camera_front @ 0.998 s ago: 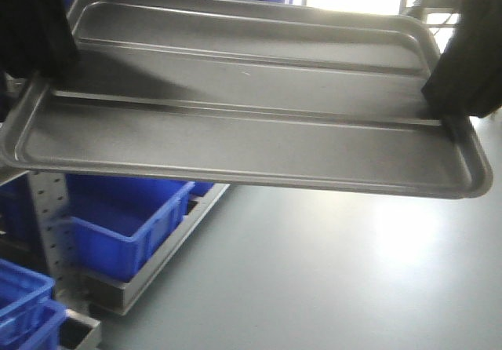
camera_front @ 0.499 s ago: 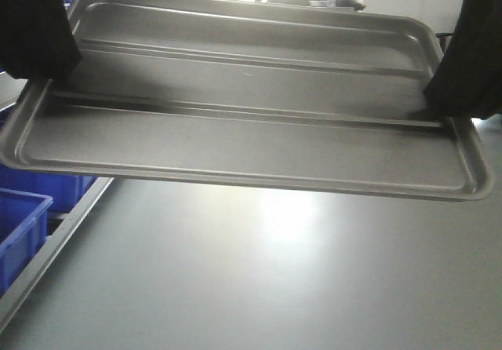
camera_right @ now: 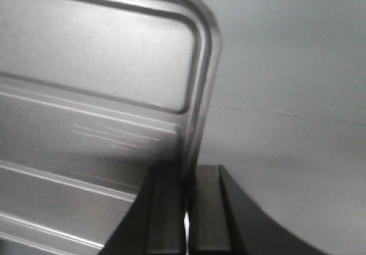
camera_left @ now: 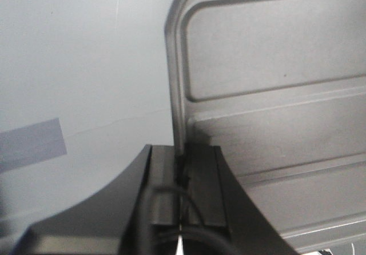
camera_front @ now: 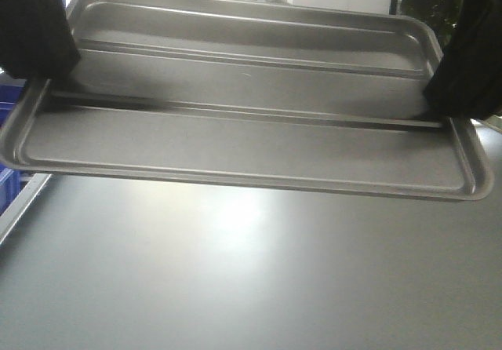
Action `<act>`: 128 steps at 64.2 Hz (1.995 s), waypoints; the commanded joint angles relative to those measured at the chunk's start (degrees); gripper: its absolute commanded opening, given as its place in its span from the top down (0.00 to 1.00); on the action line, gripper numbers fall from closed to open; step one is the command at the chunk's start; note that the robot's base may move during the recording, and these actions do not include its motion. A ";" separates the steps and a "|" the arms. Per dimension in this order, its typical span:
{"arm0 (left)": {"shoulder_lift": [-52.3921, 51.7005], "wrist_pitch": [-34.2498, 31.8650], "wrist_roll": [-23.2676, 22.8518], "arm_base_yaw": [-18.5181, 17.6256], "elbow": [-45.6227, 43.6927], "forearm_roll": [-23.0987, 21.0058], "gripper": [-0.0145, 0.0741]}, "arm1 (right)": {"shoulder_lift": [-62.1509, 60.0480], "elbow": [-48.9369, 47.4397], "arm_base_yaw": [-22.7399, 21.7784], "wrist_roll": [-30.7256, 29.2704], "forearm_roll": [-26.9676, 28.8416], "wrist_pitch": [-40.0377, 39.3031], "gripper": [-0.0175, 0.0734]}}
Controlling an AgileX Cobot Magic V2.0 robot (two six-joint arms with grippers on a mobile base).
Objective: Grab silver tray and stack on right shelf
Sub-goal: 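Hold the tray level with both grippers while the base drives to another shelf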
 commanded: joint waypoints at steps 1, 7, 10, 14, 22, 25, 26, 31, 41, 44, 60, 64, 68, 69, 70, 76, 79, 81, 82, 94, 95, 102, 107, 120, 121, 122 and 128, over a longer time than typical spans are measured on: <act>-1.56 0.64 1.87 -0.59 -1.32 1.85 0.94 | -1.53 -1.81 -0.09 -1.08 -1.81 -3.39 0.75; -1.56 0.64 1.87 -0.59 -1.32 1.73 0.94 | -1.53 -1.81 -0.09 -1.08 -1.81 -3.39 0.75; -1.56 0.72 1.87 -0.59 -1.32 1.73 0.94 | -1.53 -1.81 -0.09 -1.08 -1.81 -3.39 0.75; -1.56 0.72 1.87 -0.59 -1.32 1.73 0.94 | -1.53 -1.81 -0.09 -1.08 -1.81 -3.39 0.75; -1.56 0.72 1.87 -0.59 -1.32 1.73 0.94 | -1.53 -1.81 -0.09 -1.08 -1.81 -3.39 0.75; -1.56 0.72 1.87 -0.59 -1.32 1.73 0.94 | -1.53 -1.81 -0.09 -1.08 -1.81 -3.39 0.75; -1.56 0.72 1.87 -0.59 -1.32 1.73 0.94 | -1.53 -1.81 -0.09 -1.08 -1.81 -3.39 0.75; -1.56 0.72 1.87 -0.59 -1.32 1.73 0.94 | -1.53 -1.81 -0.09 -1.08 -1.81 -3.39 0.75; -1.56 0.77 1.87 -0.59 -1.32 1.73 0.94 | -1.53 -1.81 -0.09 -1.08 -1.81 -3.39 0.75; -1.56 0.86 1.87 -0.59 -1.32 1.73 0.94 | -1.53 -1.81 -0.09 -1.08 -1.81 -3.39 0.75; -1.56 1.14 1.87 -0.59 -1.32 1.73 0.94 | -1.53 -1.81 -0.09 -1.08 -1.81 -3.34 0.75; -1.56 1.14 1.87 -0.59 -1.32 1.73 0.94 | -1.53 -1.81 -0.09 -1.08 -1.81 -3.40 0.75; -1.56 1.28 1.87 -0.59 -1.32 1.73 0.94 | -1.53 -1.81 -0.09 -1.08 -1.81 -3.35 0.75; -1.56 1.38 1.87 -0.59 -1.32 1.73 0.94 | -1.53 -1.81 -0.09 -1.08 -1.81 -3.35 0.75; -1.56 1.38 1.87 -0.59 -1.32 1.84 0.94 | -1.53 -1.81 -0.09 -1.08 -1.81 -3.35 0.75; -1.56 1.38 1.87 -0.59 -1.32 1.84 0.94 | -1.53 -1.81 -0.09 -1.08 -1.81 -3.41 0.75; -1.56 1.50 1.87 -0.59 -1.32 1.84 0.94 | -1.53 -1.81 -0.09 -1.08 -1.81 -3.41 0.75; -1.56 1.50 1.87 -0.59 -1.32 1.84 0.94 | -1.53 -1.81 -0.09 -1.08 -1.81 -3.41 0.75; -1.56 1.50 1.87 -0.59 -1.32 1.84 0.94 | -1.53 -1.81 -0.09 -1.08 -1.81 -3.41 0.75; -1.56 1.50 1.87 -0.59 -1.32 1.72 0.94 | -1.53 -1.81 -0.27 -1.08 -1.81 -3.41 0.75; -1.56 1.50 1.87 -0.59 -1.32 1.72 0.94 | -1.53 -1.81 -0.27 -1.08 -1.81 -3.41 0.75; -1.56 1.50 1.87 -0.59 -1.32 1.84 0.94 | -1.53 -1.81 -0.27 -1.08 -1.81 -3.41 0.75; -1.56 1.50 1.87 -0.59 -1.32 1.84 0.94 | -1.53 -1.81 -0.27 -1.08 -1.81 -3.52 0.75; -1.56 1.50 1.87 -0.59 -1.32 1.84 0.94 | -1.53 -1.81 -0.27 -1.08 -1.81 -3.41 0.75; -1.56 1.50 1.87 -0.59 -1.32 1.84 0.94 | -1.53 -1.81 -0.27 -1.08 -1.81 -3.41 0.75; -1.56 1.50 1.87 -0.59 -1.32 1.84 0.94 | -1.53 -1.81 -0.27 -1.08 -1.81 -3.41 0.75; -1.56 1.50 1.87 -0.59 -1.32 1.84 0.94 | -1.53 -1.81 -0.27 -1.08 -1.81 -3.41 0.75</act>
